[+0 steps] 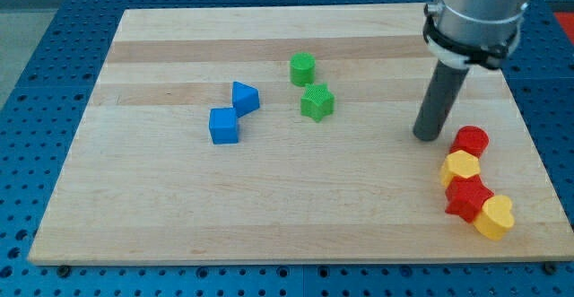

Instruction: Move the red circle above the heart

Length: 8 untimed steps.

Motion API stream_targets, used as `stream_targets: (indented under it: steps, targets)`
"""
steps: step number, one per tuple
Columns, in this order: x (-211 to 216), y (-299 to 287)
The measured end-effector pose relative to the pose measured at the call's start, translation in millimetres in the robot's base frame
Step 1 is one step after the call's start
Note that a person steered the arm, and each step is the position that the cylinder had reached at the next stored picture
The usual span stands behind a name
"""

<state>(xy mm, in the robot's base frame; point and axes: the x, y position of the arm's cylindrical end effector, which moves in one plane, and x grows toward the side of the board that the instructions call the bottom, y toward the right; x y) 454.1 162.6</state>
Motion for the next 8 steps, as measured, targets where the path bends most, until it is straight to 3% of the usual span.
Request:
stream_targets:
  steps: [3, 8]
  targets:
    - [-9, 37]
    - [34, 47]
